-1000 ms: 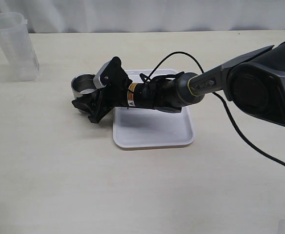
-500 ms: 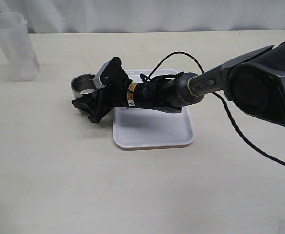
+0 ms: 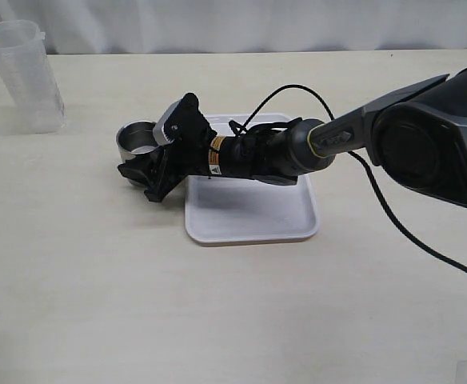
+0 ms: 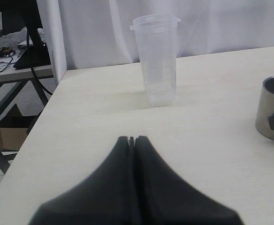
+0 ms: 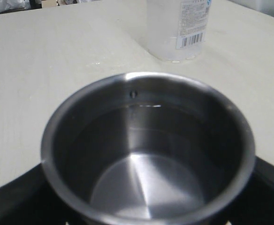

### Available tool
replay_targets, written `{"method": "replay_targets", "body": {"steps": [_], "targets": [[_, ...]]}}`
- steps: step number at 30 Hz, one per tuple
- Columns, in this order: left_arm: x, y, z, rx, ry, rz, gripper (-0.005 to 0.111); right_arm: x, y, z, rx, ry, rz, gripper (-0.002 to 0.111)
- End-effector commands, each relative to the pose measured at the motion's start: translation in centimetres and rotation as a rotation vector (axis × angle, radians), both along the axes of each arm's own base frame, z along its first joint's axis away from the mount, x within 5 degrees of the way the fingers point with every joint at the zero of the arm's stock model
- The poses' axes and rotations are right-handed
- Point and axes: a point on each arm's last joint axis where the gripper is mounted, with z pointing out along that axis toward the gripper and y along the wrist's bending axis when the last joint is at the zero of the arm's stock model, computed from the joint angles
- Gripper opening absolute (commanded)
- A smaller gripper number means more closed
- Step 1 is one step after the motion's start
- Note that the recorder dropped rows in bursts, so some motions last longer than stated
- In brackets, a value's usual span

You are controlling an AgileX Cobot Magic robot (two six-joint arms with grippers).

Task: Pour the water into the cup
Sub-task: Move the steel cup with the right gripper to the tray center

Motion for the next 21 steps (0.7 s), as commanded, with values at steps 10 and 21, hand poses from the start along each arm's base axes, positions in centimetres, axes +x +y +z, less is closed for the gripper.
{"method": "replay_targets", "body": {"steps": [10,21], "targets": [[0.0,0.0,0.0,-0.011,-0.012,0.001,0.000,0.4,-0.5,0.6,-0.011,0.050,-0.042,0.004],[0.0,0.0,0.0,-0.011,-0.012,0.001,0.000,1.5,-1.7,4.4,0.027,0.002,-0.066,0.004]]}}
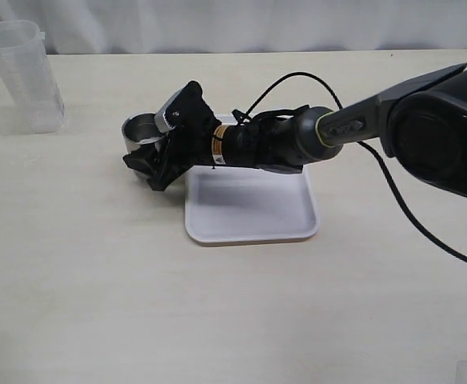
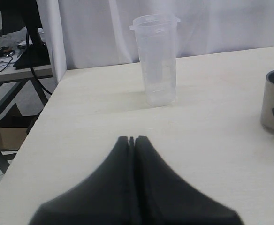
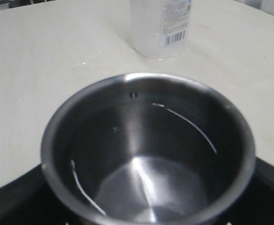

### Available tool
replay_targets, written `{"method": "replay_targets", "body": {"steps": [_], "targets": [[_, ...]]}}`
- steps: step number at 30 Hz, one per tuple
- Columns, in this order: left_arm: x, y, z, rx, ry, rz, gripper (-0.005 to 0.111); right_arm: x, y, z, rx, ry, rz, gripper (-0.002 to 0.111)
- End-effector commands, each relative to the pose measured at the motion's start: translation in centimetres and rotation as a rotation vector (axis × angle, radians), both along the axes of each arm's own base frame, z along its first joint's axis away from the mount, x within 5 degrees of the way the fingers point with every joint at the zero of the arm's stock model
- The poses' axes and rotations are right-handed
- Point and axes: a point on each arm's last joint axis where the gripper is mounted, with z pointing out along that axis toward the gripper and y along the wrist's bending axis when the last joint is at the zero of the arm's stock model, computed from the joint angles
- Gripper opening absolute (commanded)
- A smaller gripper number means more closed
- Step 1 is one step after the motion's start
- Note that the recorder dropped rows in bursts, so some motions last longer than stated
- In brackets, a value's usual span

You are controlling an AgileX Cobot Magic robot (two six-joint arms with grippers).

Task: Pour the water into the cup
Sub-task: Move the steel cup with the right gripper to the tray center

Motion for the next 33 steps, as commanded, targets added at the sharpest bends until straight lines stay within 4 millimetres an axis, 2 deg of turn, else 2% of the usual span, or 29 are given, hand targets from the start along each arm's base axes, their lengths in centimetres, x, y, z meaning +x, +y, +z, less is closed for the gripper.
{"method": "replay_targets", "body": {"steps": [1,8,14,23,29,33], "targets": [[0.0,0.0,0.0,-0.008,-0.011,0.001,0.000,1.1,-1.5,2.7,0.058,-0.015,-0.032,0.004],[0.0,0.0,0.0,-0.008,-0.011,0.001,0.000,2.1,-3.5,4.5,0.025,-0.031,-0.031,0.004],[0.0,0.0,0.0,-0.008,-0.011,0.001,0.000,2.6,-5.4,5.1,0.019,-0.037,-0.058,0.004],[0.0,0.0,0.0,-0.008,-0.011,0.001,0.000,1.5,-10.6,4.8,0.051,-0.041,-0.129,0.004],[0.0,0.0,0.0,-0.008,-0.011,0.001,0.000,0.3,-13.8,3.5,0.022,-0.034,-0.158,0.004],[0.0,0.0,0.0,-0.008,-0.011,0.001,0.000,-0.8,-15.1,2.4,0.017,-0.046,-0.157,0.004]]}}
